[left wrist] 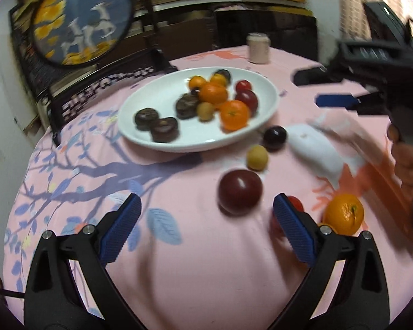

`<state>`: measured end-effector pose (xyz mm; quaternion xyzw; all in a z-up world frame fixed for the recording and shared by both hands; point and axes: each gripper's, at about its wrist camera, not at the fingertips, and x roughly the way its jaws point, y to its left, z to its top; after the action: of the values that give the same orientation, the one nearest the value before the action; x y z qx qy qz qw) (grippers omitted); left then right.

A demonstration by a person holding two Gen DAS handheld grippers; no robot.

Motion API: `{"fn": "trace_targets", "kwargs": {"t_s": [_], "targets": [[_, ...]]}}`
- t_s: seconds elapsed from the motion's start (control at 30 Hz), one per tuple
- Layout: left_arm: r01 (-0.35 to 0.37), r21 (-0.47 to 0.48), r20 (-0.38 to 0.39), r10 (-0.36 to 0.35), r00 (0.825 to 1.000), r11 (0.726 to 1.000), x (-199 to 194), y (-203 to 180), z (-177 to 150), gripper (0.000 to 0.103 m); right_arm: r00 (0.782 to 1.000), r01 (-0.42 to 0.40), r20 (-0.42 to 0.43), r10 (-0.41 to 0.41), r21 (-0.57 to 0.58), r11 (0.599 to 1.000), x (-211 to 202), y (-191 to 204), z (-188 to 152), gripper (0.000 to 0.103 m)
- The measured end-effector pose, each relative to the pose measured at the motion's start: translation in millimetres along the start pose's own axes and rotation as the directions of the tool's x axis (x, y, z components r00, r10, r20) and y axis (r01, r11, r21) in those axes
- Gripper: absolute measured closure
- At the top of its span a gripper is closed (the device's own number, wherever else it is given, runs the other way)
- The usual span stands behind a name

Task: Organize fruits
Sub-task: 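Grasp a dark red plum with the left gripper while the right grasps a dark cherry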

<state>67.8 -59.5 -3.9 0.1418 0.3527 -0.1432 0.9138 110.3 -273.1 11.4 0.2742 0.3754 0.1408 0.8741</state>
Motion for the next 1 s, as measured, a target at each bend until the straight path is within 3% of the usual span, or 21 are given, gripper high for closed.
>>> {"fn": "trace_targets", "kwargs": {"t_s": [0.23, 0.4, 0.5, 0.53, 0.63, 0.73, 0.83, 0.9, 1.0], "targets": [[0.032, -0.065, -0.026, -0.033, 0.999, 0.997, 9.7, 12.4, 3.2, 0.006, 1.0, 0.012, -0.011, -0.012, -0.023, 1.0, 4.7, 3.4, -2.1, 0.035], [0.054, -0.007, 0.003, -0.054, 0.999, 0.999, 9.3, -3.0, 9.0, 0.007, 1.0, 0.022, -0.014, -0.023, -0.032, 0.999, 6.4, 4.2, -2.6, 0.035], [0.103, -0.046, -0.027, -0.105, 0.994, 0.994, 15.1, 2.6, 10.2, 0.028, 0.999, 0.026, -0.023, -0.027, -0.043, 0.999, 8.7, 5.7, -3.4, 0.035], [0.144, -0.096, -0.049, -0.149, 0.988, 0.985, 19.6, 11.3, 10.8, 0.039, 0.999, 0.026, -0.028, -0.027, -0.046, 0.999, 9.3, 6.6, -4.0, 0.035], [0.244, -0.201, -0.082, -0.265, 0.961, 0.949, 29.4, 26.3, 9.9, 0.042, 0.999, 0.022, -0.045, -0.025, -0.066, 0.998, 11.7, 10.3, -6.7, 0.035], [0.282, -0.234, -0.088, -0.309, 0.947, 0.93, 31.5, 31.3, 8.1, 0.047, 0.997, -0.001, -0.075, -0.006, -0.084, 0.996, 15.5, 14.5, -10.8, 0.035], [0.299, -0.244, -0.063, -0.323, 0.944, 0.922, 24.3, 34.4, 7.1, 0.062, 0.994, -0.015, -0.105, 0.004, -0.104, 0.994, 20.3, 18.7, -15.5, 0.036], [0.285, -0.263, -0.044, -0.306, 0.951, 0.922, 19.1, 40.2, 6.6, 0.063, 0.993, -0.011, -0.116, -0.003, -0.119, 0.993, 23.6, 21.2, -18.2, 0.04], [0.302, -0.287, -0.048, -0.329, 0.943, 0.909, 20.5, 43.0, 6.3, 0.06, 0.992, -0.012, -0.128, -0.004, -0.123, 0.992, 27.3, 22.5, -20.8, 0.042]]}}
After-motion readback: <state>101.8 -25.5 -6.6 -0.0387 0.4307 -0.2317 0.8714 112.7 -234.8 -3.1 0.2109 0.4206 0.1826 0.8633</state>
